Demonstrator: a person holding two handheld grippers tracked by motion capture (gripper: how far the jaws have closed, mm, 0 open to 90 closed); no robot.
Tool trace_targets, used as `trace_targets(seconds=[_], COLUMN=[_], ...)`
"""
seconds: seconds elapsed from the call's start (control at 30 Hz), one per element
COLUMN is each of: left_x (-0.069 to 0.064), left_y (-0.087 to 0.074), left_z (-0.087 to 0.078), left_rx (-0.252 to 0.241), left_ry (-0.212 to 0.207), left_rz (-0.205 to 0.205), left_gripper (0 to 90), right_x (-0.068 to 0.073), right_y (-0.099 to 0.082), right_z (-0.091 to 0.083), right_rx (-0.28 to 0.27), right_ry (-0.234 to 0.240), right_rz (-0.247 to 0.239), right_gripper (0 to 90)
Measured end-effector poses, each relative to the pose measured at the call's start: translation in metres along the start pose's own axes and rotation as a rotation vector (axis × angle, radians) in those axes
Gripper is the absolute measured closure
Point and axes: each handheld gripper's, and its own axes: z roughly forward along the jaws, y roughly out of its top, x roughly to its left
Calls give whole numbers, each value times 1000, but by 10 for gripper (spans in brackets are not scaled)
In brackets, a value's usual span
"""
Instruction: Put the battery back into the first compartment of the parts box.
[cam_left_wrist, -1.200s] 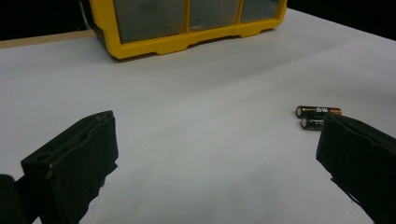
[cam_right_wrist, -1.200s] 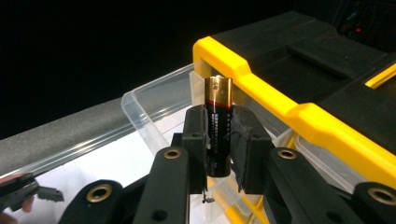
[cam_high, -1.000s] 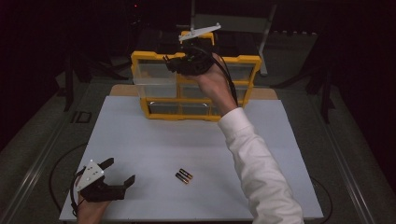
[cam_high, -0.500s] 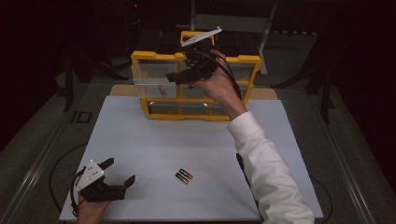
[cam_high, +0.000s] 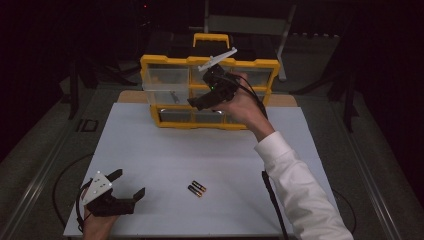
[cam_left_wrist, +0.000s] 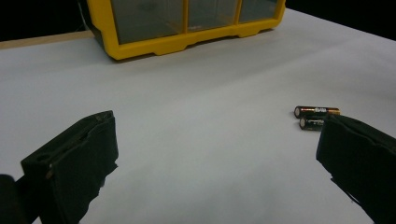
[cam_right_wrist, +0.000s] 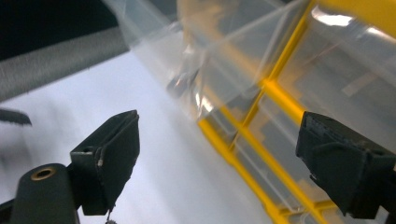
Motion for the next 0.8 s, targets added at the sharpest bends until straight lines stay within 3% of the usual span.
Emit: trace_targets(seconds=[0.8], left_x=[-1], left_y=[0], left_z=[1], left_rx=[3], left_ry=[-1], left_rz=[0], left_gripper=[0], right_x=[36], right_y=[-65], right_z=[38], right_rx=[167], right_ry=[44], right_rz=[-108], right_gripper=[159])
